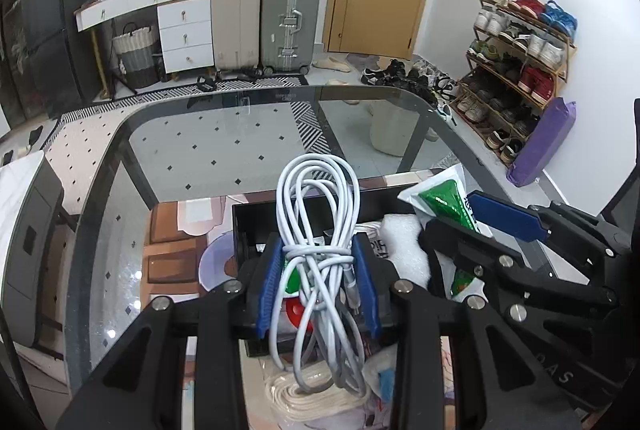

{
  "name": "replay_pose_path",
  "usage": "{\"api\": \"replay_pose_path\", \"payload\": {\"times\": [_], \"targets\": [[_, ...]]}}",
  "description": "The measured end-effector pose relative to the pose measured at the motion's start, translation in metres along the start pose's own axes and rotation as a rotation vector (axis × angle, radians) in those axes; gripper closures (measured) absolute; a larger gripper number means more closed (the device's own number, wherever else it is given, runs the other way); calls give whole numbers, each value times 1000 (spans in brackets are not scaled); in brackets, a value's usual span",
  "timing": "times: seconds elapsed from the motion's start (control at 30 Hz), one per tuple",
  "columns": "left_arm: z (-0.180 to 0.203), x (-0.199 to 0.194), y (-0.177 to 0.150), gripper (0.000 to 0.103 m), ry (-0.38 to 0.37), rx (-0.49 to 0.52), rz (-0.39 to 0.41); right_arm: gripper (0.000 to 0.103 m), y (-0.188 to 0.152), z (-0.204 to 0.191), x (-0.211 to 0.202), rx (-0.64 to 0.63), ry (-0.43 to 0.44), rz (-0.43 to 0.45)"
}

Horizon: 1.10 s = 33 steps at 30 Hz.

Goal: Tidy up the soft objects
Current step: 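Drop the white cable into the box with left tool while right tool drops the sachet in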

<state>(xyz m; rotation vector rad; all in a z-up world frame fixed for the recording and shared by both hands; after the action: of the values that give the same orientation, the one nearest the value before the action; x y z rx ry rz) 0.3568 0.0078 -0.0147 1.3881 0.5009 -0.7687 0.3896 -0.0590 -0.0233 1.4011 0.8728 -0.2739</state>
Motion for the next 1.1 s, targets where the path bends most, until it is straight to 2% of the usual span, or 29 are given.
{"api": "replay_pose_path", "payload": {"times": [0.2, 0.43, 0.57, 0.73, 0.8, 1.0, 1.1], "targets": [[-10, 26, -2, 69, 8, -40, -49, 64, -1, 7, 34, 26, 17, -35], [-13, 41, -7, 69, 24, -40, -77, 64, -12, 11, 65, 34, 15, -110], [-8, 40, -7, 69, 41, -27, -75, 63, -15, 17, 70, 46, 18, -121], [-11, 40, -6, 68, 37, -46, -85, 55, -17, 23, 68, 69, 21, -126], [-13, 39, -6, 58, 44, -53, -90, 55, -18, 24, 67, 66, 19, -129], [-13, 30, -7, 46, 24, -46, -63, 52, -19, 29, 58, 77, 46, -133], [-11, 24, -7, 39, 50, -39, -48, 50, -19, 28, 52, 76, 55, -136]]}}
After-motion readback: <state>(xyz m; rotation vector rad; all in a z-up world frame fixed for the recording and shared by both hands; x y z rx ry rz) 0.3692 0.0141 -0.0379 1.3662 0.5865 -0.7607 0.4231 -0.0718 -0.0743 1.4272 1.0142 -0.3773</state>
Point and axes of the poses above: each gripper's, at about its wrist camera, not at the fingertips, and x roughly the way its jaws point, z to its right, y to its top, the point moved 1 cm from there along x, roughly the way its jaws point, and after that the axes turned 1 degree about -x, right-handed, at the moved point
